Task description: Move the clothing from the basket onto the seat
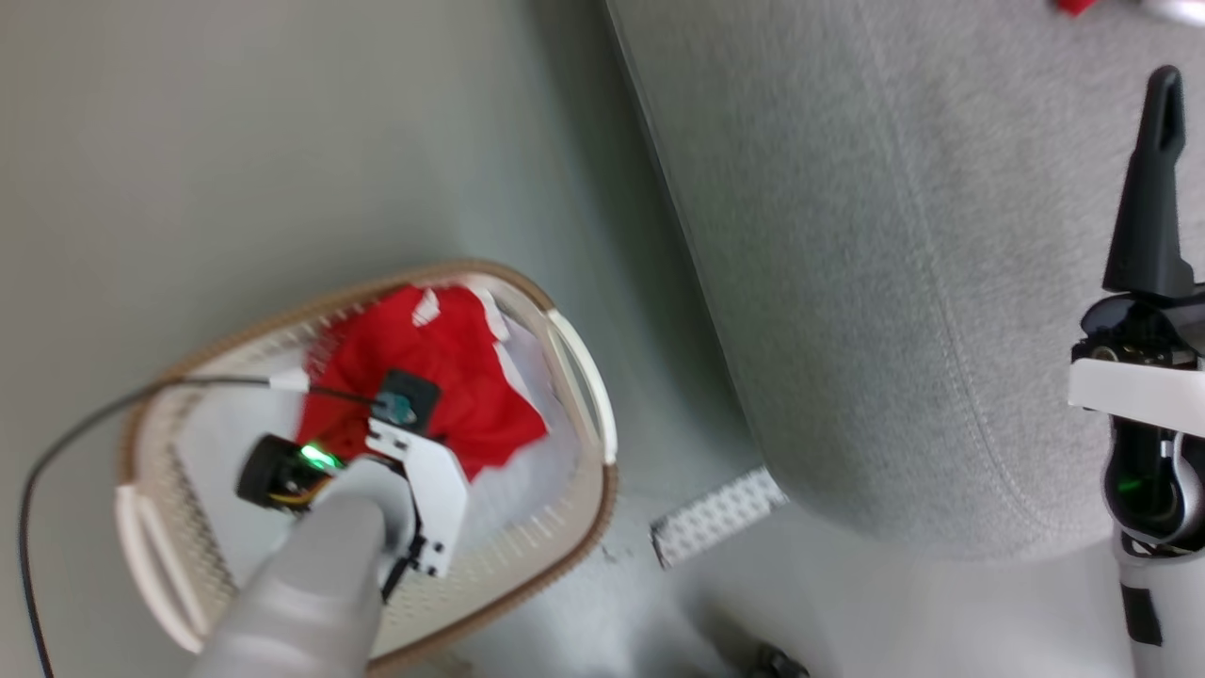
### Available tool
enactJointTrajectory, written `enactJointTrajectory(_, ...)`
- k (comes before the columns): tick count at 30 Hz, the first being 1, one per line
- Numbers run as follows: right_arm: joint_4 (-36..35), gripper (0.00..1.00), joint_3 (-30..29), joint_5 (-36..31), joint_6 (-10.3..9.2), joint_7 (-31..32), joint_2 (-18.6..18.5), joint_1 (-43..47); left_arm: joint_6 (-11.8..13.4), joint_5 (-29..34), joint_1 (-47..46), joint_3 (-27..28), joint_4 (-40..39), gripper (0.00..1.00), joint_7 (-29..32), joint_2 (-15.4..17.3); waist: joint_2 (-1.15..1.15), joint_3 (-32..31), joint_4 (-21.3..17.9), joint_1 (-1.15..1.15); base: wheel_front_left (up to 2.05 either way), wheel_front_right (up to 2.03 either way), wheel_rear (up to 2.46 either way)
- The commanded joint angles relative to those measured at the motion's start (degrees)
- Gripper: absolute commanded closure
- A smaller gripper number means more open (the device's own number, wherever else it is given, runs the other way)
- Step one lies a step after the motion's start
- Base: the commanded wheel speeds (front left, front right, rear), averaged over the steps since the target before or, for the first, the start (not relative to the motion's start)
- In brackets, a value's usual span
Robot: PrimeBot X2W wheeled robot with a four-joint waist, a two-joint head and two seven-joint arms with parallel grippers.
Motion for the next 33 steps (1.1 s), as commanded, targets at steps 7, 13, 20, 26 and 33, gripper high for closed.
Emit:
enactJointTrajectory(7, 0.7, 0.0, -2.2, -0.8, -0.13, -0.2, -3.9, 3.7, -2.1, -3.7, 5.0, -0.9, -1.0, 1.0, -5.8, -2.9, 0.0, -15.8, 6.8, 0.0, 0.0, 0.0, 0.0)
enactJointTrajectory(13, 1.5, 0.0, -2.7, -0.4, -0.13, -0.2, -6.8, 7.4, -2.9, -10.1, 10.3, -4.2, -8.3, 1.0, -8.5, -3.2, 0.0, -25.3, 10.7, 0.0, 0.0, 0.0, 0.0)
enactJointTrajectory(20, 2.3, 0.0, -2.6, 0.4, -0.13, -0.2, -9.6, 10.9, -2.9, -18.8, 13.1, -11.0, -17.7, 1.0, -10.1, -3.1, 0.0, -33.4, 15.4, 0.0, 0.0, 0.0, 0.0)
enactJointTrajectory(26, 2.6, 0.0, -2.6, 0.8, -0.13, -0.2, -10.9, 14.0, -2.3, -21.8, 11.7, -12.9, -23.0, 1.0, -11.9, -3.1, 0.0, -38.4, 18.7, 0.0, 0.0, 0.0, 0.0)
enactJointTrajectory(33, 3.3, 0.0, -0.7, 1.4, -0.13, -0.2, -10.8, 17.2, -0.7, -21.7, 9.1, -11.6, -29.5, 1.0, -12.6, -2.7, 0.0, -42.5, 21.3, 0.0, 0.0, 0.0, 0.0)
